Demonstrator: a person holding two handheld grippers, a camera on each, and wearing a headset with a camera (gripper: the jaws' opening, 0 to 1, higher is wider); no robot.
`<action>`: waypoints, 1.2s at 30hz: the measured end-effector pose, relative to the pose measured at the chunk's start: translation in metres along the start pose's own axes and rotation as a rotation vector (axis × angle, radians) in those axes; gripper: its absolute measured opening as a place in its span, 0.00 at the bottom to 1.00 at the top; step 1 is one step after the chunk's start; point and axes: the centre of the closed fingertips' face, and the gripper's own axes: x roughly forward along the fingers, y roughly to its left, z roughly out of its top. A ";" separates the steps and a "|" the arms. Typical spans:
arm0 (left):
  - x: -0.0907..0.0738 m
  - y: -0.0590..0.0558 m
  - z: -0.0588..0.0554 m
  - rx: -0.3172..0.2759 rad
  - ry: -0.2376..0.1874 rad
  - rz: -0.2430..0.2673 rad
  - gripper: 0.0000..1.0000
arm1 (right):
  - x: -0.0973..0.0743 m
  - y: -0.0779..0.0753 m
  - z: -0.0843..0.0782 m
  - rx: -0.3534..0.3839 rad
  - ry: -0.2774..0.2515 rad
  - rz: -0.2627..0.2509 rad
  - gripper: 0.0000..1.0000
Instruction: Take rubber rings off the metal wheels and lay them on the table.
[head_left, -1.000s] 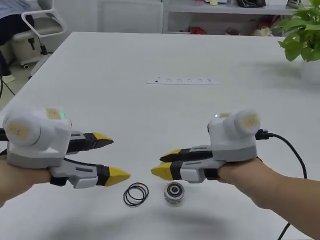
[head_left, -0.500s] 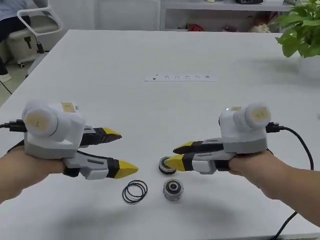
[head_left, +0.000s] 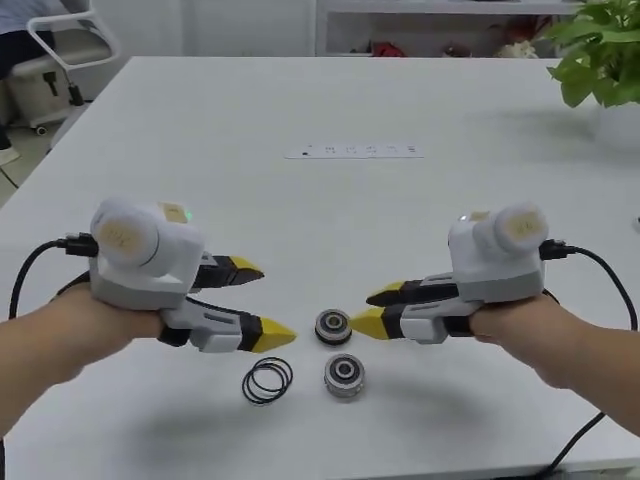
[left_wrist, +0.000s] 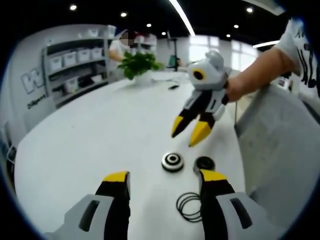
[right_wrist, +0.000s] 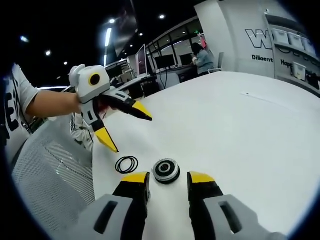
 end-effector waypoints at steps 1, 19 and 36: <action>0.002 -0.001 0.000 0.002 0.003 -0.003 0.56 | 0.000 -0.001 -0.002 0.000 0.006 -0.002 0.28; 0.032 -0.002 -0.014 0.005 0.054 -0.053 0.50 | 0.015 0.000 -0.020 -0.017 0.067 0.014 0.27; 0.054 -0.012 -0.008 0.025 0.061 -0.091 0.34 | 0.028 0.001 -0.022 -0.058 0.076 0.016 0.21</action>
